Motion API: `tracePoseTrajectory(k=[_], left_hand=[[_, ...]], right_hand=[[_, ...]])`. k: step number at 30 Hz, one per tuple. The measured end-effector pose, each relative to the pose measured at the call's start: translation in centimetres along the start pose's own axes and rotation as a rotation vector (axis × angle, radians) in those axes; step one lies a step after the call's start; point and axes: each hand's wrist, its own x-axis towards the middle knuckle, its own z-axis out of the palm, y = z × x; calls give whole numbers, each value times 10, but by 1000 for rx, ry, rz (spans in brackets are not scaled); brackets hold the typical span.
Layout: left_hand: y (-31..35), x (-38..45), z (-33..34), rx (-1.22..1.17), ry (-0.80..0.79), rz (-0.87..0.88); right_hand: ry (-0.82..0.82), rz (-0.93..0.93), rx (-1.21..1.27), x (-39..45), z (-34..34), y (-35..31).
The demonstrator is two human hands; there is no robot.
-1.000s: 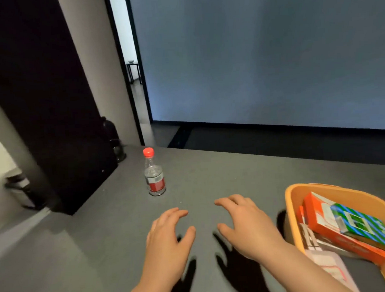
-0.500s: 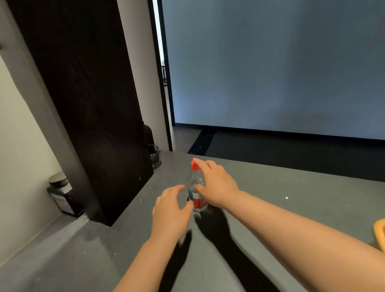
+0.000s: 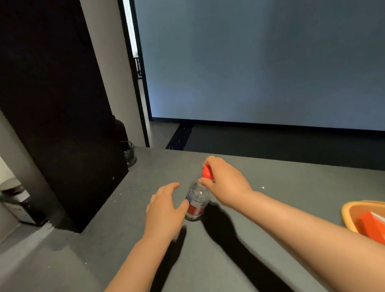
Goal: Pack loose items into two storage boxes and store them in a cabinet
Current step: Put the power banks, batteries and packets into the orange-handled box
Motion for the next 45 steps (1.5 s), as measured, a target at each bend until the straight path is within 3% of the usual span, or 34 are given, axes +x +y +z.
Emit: tracePoseTrajectory(k=[4,11,15,21,25,31,35,39,45], left_hand=[[35,-50,20,-51,-12,140],[135,-150,92,-159,-262,460],[181,-190,131,-218,-349,559],[207,-223,174,-135,-424,599],[203,-230,189,52,-351,623],[208,-231,186,190,-355,602],[212,-232,184,182,-326,561],[211,-232,184,182,-321,542],[211,-234,186,180,-296,530]], right_hand=[[162,-1,20,-71,-55,32],[552,96,122,-210,-177,104],[628,205,31,-277,-217,135],[544,327,16,-337,-224,181],[411,329,14,-354,-220,203],[152,371,73,-334,-205,231],[24,475,256,-306,-188,250],[33,563,270,-290,-165,257],[82,597,-94,-286,-143,253]])
